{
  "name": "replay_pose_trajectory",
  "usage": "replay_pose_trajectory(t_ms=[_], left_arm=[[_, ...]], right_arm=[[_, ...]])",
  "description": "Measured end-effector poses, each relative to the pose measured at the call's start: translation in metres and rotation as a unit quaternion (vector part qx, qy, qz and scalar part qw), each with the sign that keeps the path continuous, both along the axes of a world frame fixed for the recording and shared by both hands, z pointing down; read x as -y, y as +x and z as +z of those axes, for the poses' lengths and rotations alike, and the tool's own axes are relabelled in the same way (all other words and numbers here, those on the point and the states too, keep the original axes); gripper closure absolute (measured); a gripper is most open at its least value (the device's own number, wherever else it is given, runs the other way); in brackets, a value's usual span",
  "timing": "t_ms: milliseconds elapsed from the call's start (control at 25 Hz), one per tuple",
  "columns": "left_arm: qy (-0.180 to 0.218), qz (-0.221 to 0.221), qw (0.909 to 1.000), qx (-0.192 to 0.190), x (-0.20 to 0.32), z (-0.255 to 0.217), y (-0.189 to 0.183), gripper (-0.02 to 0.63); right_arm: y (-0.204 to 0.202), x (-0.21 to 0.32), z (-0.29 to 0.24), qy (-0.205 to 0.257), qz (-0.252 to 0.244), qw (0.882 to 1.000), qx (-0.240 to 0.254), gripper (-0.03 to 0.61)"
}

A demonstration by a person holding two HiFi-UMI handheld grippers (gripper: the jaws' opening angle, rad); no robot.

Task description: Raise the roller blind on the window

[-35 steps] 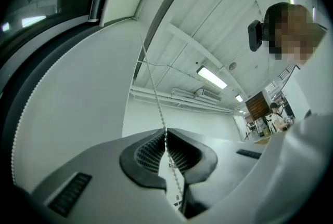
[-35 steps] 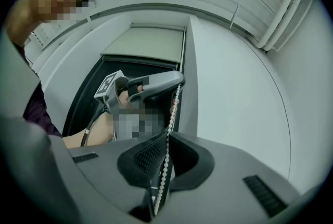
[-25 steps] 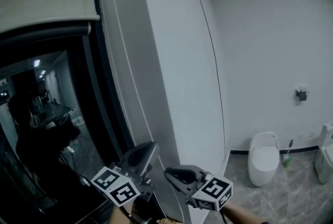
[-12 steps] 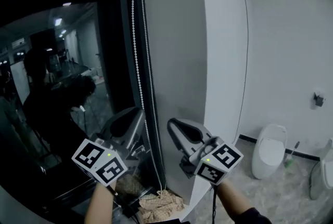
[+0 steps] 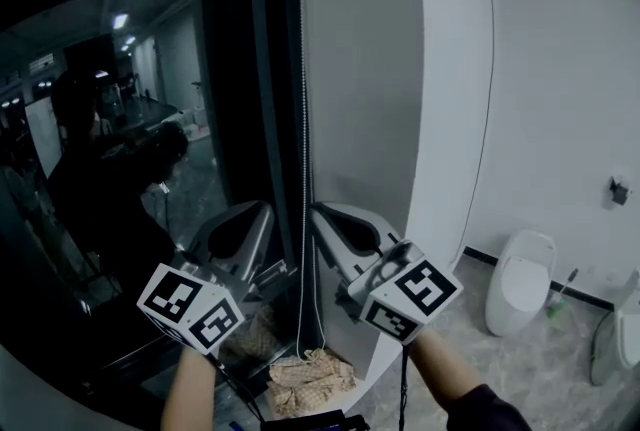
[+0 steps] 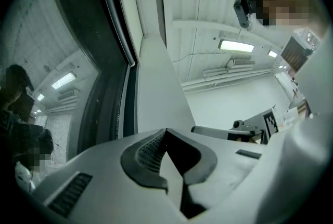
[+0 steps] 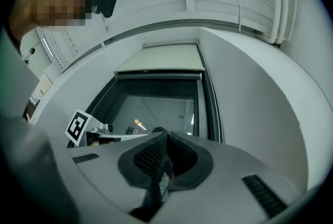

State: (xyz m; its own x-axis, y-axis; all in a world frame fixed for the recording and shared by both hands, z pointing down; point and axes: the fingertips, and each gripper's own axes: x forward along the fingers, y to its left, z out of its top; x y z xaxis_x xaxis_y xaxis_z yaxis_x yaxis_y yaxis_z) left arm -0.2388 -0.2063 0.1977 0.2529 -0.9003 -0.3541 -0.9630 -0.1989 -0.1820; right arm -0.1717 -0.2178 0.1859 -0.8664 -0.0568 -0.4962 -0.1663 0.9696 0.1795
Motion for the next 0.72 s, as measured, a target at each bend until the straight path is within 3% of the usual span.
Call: replay_pose_trajectory(t_ms=[720], left_arm=[[-0.007, 0.009, 0.9999, 0.004, 0.019, -0.001, 0.021, 0.604]], right_arm=[[0.024, 0.016, 0.005, 0.003, 0.046, 0.999, -0.026, 0.571]])
